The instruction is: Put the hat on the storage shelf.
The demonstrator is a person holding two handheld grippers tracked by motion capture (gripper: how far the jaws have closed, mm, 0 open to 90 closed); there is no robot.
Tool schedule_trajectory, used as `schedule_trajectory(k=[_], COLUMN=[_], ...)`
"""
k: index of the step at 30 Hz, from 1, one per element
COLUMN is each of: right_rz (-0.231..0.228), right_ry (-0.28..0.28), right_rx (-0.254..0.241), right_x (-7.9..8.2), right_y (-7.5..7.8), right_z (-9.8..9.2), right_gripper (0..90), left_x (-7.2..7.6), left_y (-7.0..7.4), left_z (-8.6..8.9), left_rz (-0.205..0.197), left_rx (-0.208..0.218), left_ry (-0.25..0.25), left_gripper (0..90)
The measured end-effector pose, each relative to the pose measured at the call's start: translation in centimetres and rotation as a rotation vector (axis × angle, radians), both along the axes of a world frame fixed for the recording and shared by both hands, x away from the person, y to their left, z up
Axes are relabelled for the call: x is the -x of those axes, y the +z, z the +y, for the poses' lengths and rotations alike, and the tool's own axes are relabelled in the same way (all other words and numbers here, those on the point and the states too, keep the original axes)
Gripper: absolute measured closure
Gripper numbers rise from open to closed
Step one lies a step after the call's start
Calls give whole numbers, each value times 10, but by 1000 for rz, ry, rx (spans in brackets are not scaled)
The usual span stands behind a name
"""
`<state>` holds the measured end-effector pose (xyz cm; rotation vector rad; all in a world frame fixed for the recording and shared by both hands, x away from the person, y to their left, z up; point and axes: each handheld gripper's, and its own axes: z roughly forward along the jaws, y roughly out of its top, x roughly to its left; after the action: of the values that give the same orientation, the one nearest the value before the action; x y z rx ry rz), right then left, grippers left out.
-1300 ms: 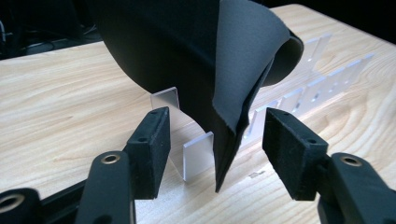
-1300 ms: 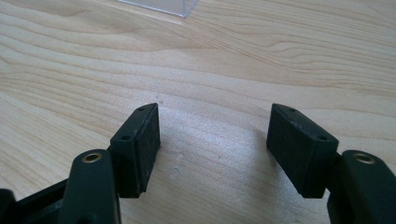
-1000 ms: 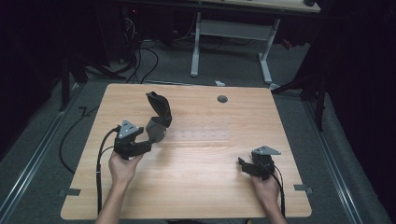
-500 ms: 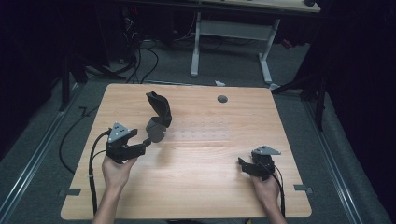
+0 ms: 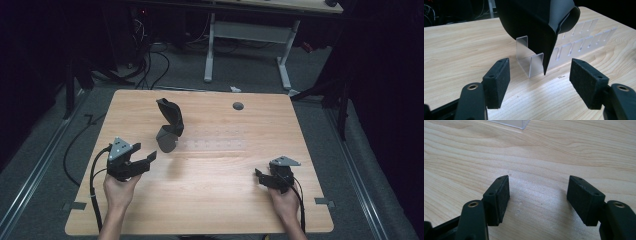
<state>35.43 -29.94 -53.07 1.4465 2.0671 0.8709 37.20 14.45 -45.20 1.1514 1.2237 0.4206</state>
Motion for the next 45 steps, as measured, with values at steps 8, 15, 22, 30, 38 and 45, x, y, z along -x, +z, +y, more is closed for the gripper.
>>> schedule_trajectory(k=[8,15,22,30,38,45], right_rz=[-1,-1,-1,0,0,0], right_ry=[1,1,1,0,-1,0], right_rx=[0,0,0,0,0,0], right_x=[0,0,0,0,0,0], right_y=[0,0,0,0,0,0], right_z=[0,0,0,0,0,0], right_gripper=[350,350,350,350,350,350], left_x=[5,10,13,18,20,21], left_y=[-4,-11,-16,-21,-31,-38], left_z=[3,5,5,4,1,-1], left_rz=[14,38,52,74,101,117], left_rx=[6,20,21,33,38,33], left_ry=[-4,-16,-26,-50,-60,-61], left_gripper=[328,331,331,347,343,344])
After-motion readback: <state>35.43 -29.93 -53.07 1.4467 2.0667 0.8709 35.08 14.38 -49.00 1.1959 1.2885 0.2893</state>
